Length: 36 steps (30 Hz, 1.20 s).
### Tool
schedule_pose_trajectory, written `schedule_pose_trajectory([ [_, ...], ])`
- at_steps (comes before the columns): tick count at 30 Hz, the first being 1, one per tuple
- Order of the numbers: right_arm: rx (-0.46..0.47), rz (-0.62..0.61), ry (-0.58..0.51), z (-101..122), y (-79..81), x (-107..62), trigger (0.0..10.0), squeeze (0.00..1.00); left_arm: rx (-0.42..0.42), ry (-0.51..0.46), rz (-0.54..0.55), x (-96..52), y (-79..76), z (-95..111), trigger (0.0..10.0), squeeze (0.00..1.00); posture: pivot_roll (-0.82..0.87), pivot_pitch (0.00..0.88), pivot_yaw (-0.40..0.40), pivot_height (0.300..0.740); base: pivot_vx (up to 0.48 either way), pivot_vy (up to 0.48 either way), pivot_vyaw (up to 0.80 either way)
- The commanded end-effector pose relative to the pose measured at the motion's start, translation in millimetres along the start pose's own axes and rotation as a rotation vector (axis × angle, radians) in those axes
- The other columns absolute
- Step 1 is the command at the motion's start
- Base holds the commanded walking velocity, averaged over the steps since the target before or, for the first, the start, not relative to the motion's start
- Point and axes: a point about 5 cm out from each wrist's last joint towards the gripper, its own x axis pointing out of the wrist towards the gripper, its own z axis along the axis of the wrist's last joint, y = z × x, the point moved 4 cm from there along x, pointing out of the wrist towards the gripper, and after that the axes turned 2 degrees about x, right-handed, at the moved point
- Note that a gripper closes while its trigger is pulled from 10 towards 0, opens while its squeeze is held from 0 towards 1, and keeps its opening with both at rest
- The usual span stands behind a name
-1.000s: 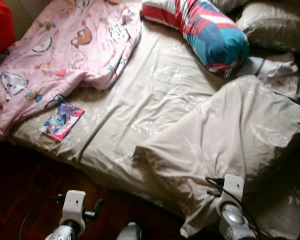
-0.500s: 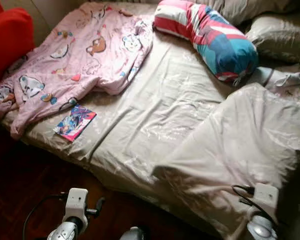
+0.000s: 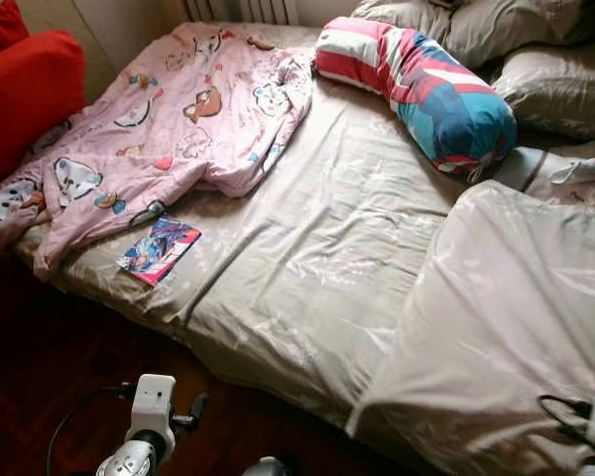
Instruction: Clean up the room
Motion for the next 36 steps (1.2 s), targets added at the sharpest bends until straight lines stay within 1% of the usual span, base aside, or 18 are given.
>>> schedule_pose_trajectory([
  [1, 0.042, -0.159, 0.011, -1.0, -39.9, 7.3, 0.0, 0.0, -0.007, 0.044, 0.027, -5.8, 8.2, -12.3, 10.0, 0.0, -0.09, 0.132, 0.096, 0.74, 0.0, 0.0, 0.0],
  [5, 0.031, -0.153, 0.023, -1.8, -41.2, 8.6, 0.0, 0.0, -0.006, 0.047, 0.026, -5.6, 7.8, -12.7, 10.0, 0.0, -0.09, 0.129, 0.095, 0.74, 0.0, 0.0, 0.0],
  [6, 0.047, -0.124, 0.042, -4.6, -34.4, 7.6, 6.7, 0.0, -0.007, 0.048, 0.025, -5.3, 7.6, -12.8, 10.0, 0.0, -0.09, 0.126, 0.095, 0.74, 0.0, 0.0, 0.0],
  [7, 0.053, -0.117, 0.048, -5.3, -32.7, 7.3, 6.7, 0.0, -0.007, 0.048, 0.025, -5.3, 7.6, -12.7, 10.0, 0.0, -0.09, 0.126, 0.095, 0.74, 0.0, 0.0, 0.0],
  [8, 0.049, -0.112, 0.052, -6.7, -29.8, 6.1, 10.0, 0.0, -0.008, 0.049, 0.025, -5.2, 7.3, -12.8, 10.0, 0.0, -0.09, 0.122, 0.094, 0.74, 0.0, 0.0, 0.0],
  [9, 0.051, -0.107, 0.06, -8.5, -27.0, 4.6, 10.0, 0.0, -0.008, 0.05, 0.024, -5.1, 7.1, -12.8, 10.0, 0.0, -0.09, 0.122, 0.094, 0.74, 0.0, 0.0, 0.0],
  [10, 0.061, -0.098, 0.07, -10.8, -22.9, 2.6, 10.0, 0.11, -0.008, 0.05, 0.024, -4.9, 7.0, -12.8, 10.0, 0.0, -0.09, 0.121, 0.094, 0.74, 0.0, 0.0, 0.0],
  [11, 0.061, -0.098, 0.07, -10.8, -22.9, 2.6, 10.0, 0.11, -0.008, 0.05, 0.024, -4.9, 7.0, -12.8, 10.0, 0.0, -0.09, 0.121, 0.094, 0.74, 0.0, 0.0, 0.0],
  [12, 0.078, -0.072, 0.086, -14.3, -14.9, -0.5, 10.0, 0.64, -0.008, 0.052, 0.024, -4.6, 7.0, -12.7, 10.0, 0.0, -0.09, 0.118, 0.096, 0.74, 0.0, 0.0, 0.0],
  [13, 0.078, -0.072, 0.086, -14.3, -14.9, -0.5, 10.0, 0.64, -0.008, 0.052, 0.024, -4.6, 7.0, -12.7, 10.0, 0.0, -0.09, 0.118, 0.096, 0.74, 0.0, 0.0, 0.0],
  [14, 0.086, -0.043, 0.099, -17.2, -7.2, -3.3, 10.0, 0.81, -0.008, 0.053, 0.023, -4.4, 6.9, -12.6, 10.0, 0.0, -0.09, 0.117, 0.096, 0.74, 0.0, 0.0, 0.0],
  [23, 0.115, 0.006, 0.128, -26.1, 8.5, -12.7, 10.0, 0.79, -0.01, 0.056, 0.024, -4.0, 7.7, -12.7, 10.0, 0.0, -0.09, 0.1, 0.096, 0.74, 0.0, 0.0, 0.0],
  [28, 0.127, 0.124, 0.067, -19.2, 28.6, -19.3, 10.0, 0.75, -0.011, 0.062, 0.026, -3.8, 7.4, -13.4, 10.0, 0.0, -0.09, 0.088, 0.091, 0.74, 0.0, 0.0, 0.0],
  [29, 0.159, 0.202, 0.035, -13.9, 41.8, -24.3, 10.0, 0.66, -0.013, 0.064, 0.029, -3.8, 7.3, -14.0, 10.0, 0.0, -0.09, 0.086, 0.091, 0.74, 0.0, 0.0, 0.0],
  [30, 0.178, 0.272, 0.006, -9.2, 53.1, -29.3, 10.0, 0.0, -0.016, 0.067, 0.033, -3.9, 7.5, -14.5, 10.0, 0.0, -0.09, 0.082, 0.089, 0.74, 0.0, 0.0, 0.0],
  [32, 0.18, 0.334, -0.02, -5.3, 63.2, -34.4, 10.0, 0.0, -0.018, 0.069, 0.036, -4.0, 7.7, -15.0, 10.0, 0.0, -0.09, 0.08, 0.087, 0.74, 0.0, 0.0, 0.0],
  [33, 0.18, 0.435, -0.052, -1.0, 80.7, -44.7, 10.0, 0.0, -0.023, 0.074, 0.045, -4.2, 8.0, -16.2, 10.0, 0.0, -0.09, 0.077, 0.086, 0.74, 0.0, 0.0, 0.0],
  [36, 0.196, 0.544, -0.024, -4.2, 104.4, -58.7, 10.0, 0.0, -0.038, 0.091, 0.055, -3.8, 6.9, -18.8, 10.0, 0.0, -0.09, 0.073, 0.082, 0.74, 0.0, 0.0, 0.0],
])
